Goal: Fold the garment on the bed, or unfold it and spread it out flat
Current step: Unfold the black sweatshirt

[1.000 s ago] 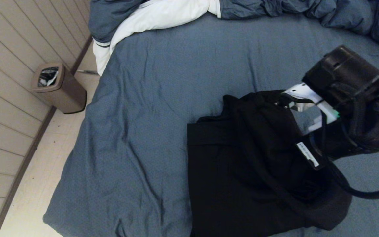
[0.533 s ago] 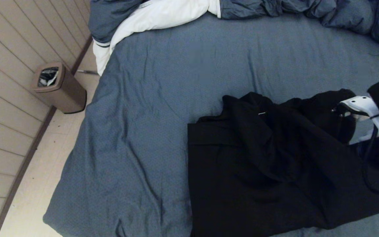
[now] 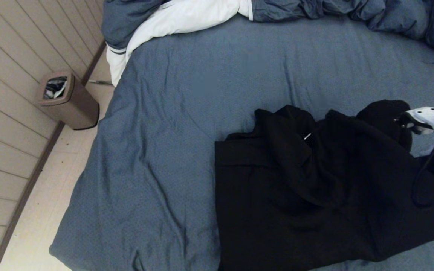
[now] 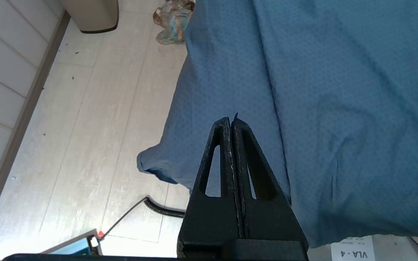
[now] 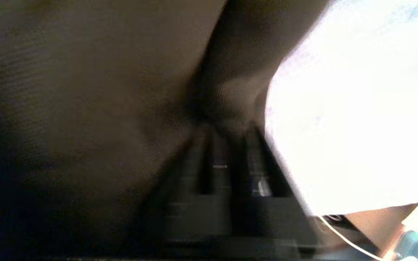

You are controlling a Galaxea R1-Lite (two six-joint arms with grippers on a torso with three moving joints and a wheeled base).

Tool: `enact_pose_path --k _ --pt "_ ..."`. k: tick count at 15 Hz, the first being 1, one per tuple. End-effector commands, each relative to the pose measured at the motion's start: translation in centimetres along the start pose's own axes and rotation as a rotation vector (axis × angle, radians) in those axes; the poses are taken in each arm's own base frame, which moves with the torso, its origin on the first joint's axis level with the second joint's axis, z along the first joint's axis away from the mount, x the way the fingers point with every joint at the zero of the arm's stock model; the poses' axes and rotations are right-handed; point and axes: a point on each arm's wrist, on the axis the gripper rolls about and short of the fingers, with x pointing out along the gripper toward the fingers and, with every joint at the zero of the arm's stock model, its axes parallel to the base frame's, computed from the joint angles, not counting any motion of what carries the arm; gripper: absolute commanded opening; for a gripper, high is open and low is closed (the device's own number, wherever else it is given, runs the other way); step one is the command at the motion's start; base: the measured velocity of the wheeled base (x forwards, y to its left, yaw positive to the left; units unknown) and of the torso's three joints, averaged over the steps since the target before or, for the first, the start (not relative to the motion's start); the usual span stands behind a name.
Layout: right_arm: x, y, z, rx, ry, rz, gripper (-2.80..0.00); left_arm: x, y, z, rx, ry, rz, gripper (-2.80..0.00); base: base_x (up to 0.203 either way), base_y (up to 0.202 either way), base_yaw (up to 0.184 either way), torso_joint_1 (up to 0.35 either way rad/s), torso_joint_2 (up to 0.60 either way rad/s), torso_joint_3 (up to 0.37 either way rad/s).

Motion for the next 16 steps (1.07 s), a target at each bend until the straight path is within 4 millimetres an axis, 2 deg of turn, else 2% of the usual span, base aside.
enact_pose_path --k 1,4,7,13,16 --pt "-0.2 -0.4 0.2 0.02 -0.028 -0.004 0.0 0.0 0.0 0.0 0.0 0.001 0.0 -2.8 0.0 0.0 0.0 0.0 0.0 0.0" --pt "-0.6 -1.0 0.5 0.046 -0.05 -0.019 0.0 0.0 0.0 0.0 0.0 0.001 0.001 -2.8 0.0 0.0 0.0 0.0 0.0 0.0" --pt "-2.2 -1.9 0.1 0.075 -0.096 -0.033 0.0 0.0 0.0 0.0 -0.001 0.0 0.001 -2.8 0.0 0.0 0.0 0.0 0.0 0.0" --pt "-7.8 -5.1 -1.5 0.157 -0.255 -0.138 0.0 0.0 0.0 0.0 -0.001 0.0 0.0 -2.8 0.0 0.0 0.0 0.0 0.0 0.0" --pt "-11.2 -6.1 -2.4 0.191 -0.363 -0.171 0.0 0.0 0.0 0.0 -0.001 -0.001 0.0 -2.8 0.0 0.0 0.0 0.0 0.0 0.0"
